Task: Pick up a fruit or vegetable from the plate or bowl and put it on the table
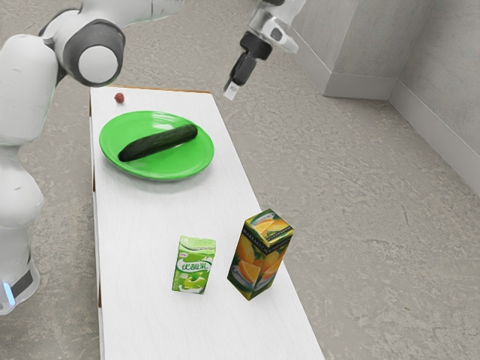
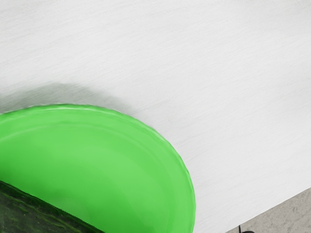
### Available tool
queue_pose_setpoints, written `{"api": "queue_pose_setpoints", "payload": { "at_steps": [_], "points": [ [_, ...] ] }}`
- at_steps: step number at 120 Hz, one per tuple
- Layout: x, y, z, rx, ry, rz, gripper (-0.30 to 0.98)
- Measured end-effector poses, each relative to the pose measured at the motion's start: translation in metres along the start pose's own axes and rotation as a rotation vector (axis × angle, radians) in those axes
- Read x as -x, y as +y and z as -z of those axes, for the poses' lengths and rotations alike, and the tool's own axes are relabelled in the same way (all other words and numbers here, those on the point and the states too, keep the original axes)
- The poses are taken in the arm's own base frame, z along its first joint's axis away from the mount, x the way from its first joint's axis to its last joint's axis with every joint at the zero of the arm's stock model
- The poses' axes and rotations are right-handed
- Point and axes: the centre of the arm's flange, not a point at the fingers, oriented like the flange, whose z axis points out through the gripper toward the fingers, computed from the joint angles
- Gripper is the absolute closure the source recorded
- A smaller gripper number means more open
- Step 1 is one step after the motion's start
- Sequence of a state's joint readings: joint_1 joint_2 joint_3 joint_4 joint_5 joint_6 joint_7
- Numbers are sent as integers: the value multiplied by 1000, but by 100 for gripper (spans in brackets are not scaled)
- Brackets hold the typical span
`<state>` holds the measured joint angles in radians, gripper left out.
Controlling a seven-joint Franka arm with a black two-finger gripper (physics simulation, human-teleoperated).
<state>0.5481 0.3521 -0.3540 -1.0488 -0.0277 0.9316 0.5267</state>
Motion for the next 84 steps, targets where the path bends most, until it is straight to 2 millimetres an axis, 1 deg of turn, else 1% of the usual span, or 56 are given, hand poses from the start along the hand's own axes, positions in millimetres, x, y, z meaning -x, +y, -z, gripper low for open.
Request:
{"api": "queue_pose_setpoints", "payload": {
  "at_steps": [10,23,41,49,52,57,63,66,69,73,76,81,84],
  "points": [
    [-14,-12,9,-71,113,-138,0],
    [-23,-18,21,-152,200,-290,0],
    [-29,-23,31,-231,252,-458,0],
    [-30,-20,36,-262,261,-524,0],
    [-27,-17,40,-278,268,-546,0],
    [-13,-3,60,-331,294,-578,0],
    [14,29,95,-427,342,-620,0],
    [26,44,107,-467,358,-640,0],
    [34,58,116,-498,368,-661,0],
    [40,70,122,-520,372,-687,0],
    [41,77,123,-523,366,-703,0],
    [35,85,116,-507,341,-732,0],
    [25,85,105,-480,312,-744,0]
  ]
}}
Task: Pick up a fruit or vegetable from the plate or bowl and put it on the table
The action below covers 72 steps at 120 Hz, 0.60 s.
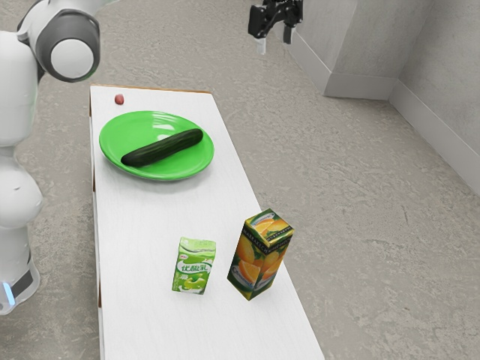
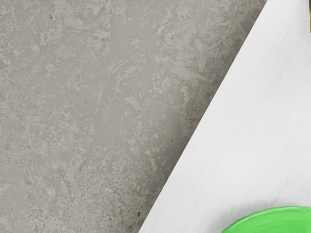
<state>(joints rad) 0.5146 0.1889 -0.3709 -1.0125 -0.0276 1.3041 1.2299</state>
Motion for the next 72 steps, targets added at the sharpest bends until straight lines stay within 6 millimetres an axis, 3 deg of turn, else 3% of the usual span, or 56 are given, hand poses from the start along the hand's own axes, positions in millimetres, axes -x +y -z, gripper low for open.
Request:
{"api": "queue_pose_setpoints", "payload": {
  "at_steps": [15,24,42,46,56,65,72],
  "points": [
    [-10,4,-88,194,-125,18,0],
    [6,0,-137,290,-191,104,0],
    [29,-5,-208,394,-284,301,0],
    [40,-7,-214,398,-301,362,0],
    [81,-16,-214,384,-328,536,0],
    [105,-21,-212,386,-319,683,0],
    [100,-22,-207,360,-316,772,0]
  ]
}}
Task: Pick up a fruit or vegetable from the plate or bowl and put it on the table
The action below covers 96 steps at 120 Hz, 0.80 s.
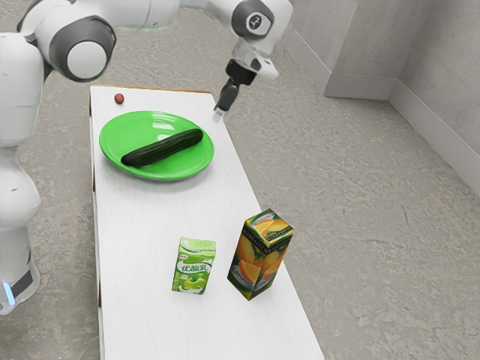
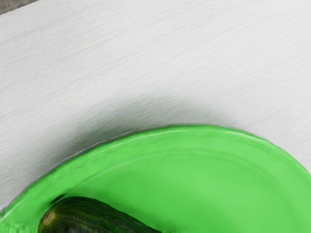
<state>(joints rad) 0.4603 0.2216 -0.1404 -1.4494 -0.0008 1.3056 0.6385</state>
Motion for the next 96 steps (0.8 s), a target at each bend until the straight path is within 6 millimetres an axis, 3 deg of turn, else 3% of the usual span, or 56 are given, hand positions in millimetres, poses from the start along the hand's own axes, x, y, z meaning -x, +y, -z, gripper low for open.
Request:
{"api": "queue_pose_setpoints", "payload": {
  "at_steps": [22,29,34,38,43,50,58,71,82,90,96],
  "points": [
    [-34,35,14,-79,97,220,0],
    [-40,65,20,-141,116,279,0],
    [-25,94,17,-172,132,324,0],
    [-16,110,10,-188,141,360,0],
    [-15,125,-14,-189,133,397,0],
    [-22,131,-45,-164,128,456,0],
    [-23,108,-62,-125,141,580,0],
    [6,48,-55,-54,198,829,0],
    [51,-12,-41,6,253,1049,0],
    [90,-56,-46,47,261,1209,0],
    [126,-76,-48,76,277,1313,0]
  ]
}}
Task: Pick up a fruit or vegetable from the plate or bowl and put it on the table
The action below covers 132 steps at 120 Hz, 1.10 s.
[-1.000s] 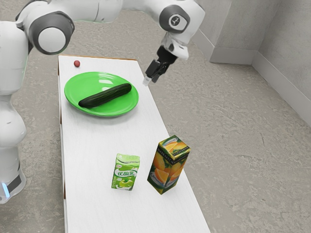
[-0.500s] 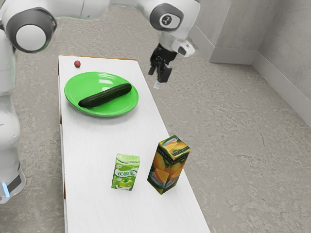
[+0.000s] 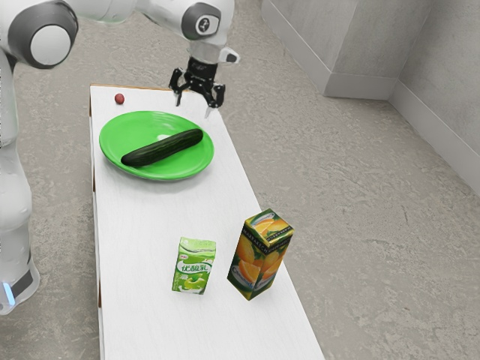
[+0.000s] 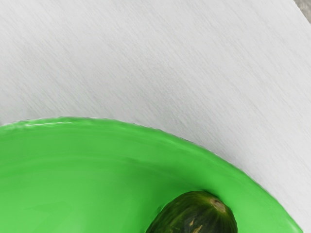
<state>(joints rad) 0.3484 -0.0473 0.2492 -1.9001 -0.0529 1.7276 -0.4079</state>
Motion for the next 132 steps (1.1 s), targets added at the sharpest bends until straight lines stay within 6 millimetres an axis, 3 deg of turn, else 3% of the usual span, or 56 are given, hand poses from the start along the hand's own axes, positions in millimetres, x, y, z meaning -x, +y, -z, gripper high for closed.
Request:
{"api": "queue_pose_setpoints", "payload": {
  "at_steps": [3,6,15,19,23,44,68,83,109,132],
  "points": [
    [3,-15,8,12,15,34,0],
    [15,-11,15,19,31,29,0],
    [100,84,23,16,65,-193,0],
    [129,104,25,18,76,-256,0],
    [142,110,22,17,78,-278,0],
    [143,89,6,28,63,-268,1],
    [105,41,-15,52,20,-262,0],
    [113,25,-37,68,0,-324,0],
    [124,7,-28,94,55,-432,0],
    [132,-18,-37,81,70,-488,0]
  ]
}}
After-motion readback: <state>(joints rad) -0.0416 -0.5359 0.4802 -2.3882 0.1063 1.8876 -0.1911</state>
